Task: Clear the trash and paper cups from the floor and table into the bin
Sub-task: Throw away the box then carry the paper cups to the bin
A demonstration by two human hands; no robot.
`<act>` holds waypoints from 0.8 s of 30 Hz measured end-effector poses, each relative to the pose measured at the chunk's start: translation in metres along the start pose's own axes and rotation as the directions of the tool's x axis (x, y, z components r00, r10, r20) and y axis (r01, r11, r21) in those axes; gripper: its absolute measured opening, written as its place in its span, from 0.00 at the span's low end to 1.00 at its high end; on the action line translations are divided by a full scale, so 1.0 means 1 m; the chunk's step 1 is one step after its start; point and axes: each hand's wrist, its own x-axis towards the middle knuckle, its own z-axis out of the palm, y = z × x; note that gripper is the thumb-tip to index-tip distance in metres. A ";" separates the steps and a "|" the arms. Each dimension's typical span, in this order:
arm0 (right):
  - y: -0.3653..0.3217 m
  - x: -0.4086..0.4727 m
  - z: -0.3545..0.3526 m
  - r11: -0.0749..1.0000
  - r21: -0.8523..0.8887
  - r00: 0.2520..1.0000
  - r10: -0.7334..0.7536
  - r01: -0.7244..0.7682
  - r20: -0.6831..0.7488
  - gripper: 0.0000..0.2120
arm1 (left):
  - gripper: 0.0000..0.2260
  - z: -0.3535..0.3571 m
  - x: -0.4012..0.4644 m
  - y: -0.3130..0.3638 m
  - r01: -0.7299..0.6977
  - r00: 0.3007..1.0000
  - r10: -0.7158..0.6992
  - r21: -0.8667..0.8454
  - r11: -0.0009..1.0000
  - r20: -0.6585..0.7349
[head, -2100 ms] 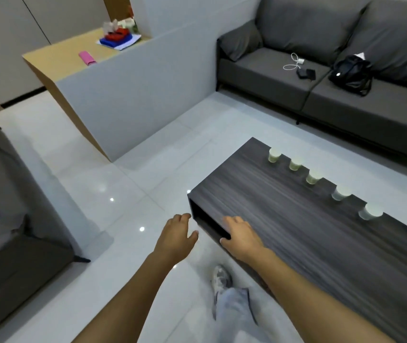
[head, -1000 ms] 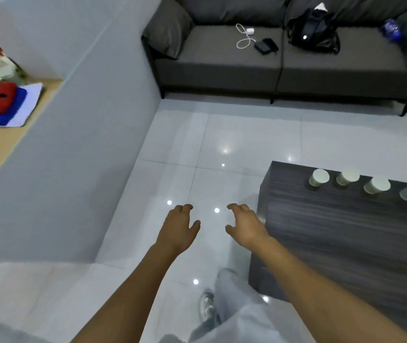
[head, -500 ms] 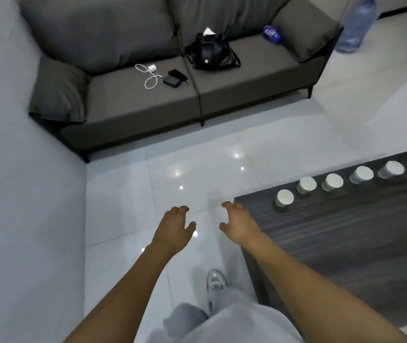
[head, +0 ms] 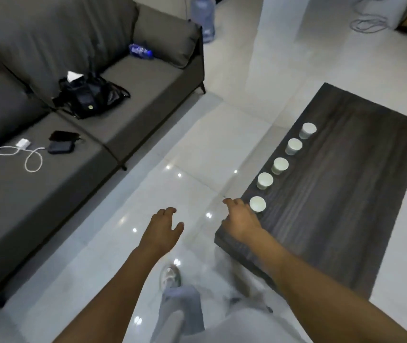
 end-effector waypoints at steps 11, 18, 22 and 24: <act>-0.060 0.039 0.010 0.878 0.336 0.920 0.385 -0.342 -0.069 0.29 | 0.22 -0.092 0.136 -0.015 -0.363 0.919 0.318 0.188 0.912 0.232; -0.042 0.091 -0.011 0.751 0.478 0.828 0.555 -0.455 -0.083 0.22 | 0.22 -0.082 0.219 0.055 -0.562 0.795 0.460 0.195 0.804 0.395; -0.031 0.124 -0.037 0.699 0.521 0.789 0.610 -0.490 -0.077 0.23 | 0.22 -0.079 0.264 0.094 -0.642 0.729 0.509 0.199 0.740 0.458; -0.025 0.134 -0.047 0.667 0.553 0.760 0.644 -0.499 -0.090 0.24 | 0.22 -0.077 0.282 0.115 -0.687 0.692 0.534 0.216 0.694 0.485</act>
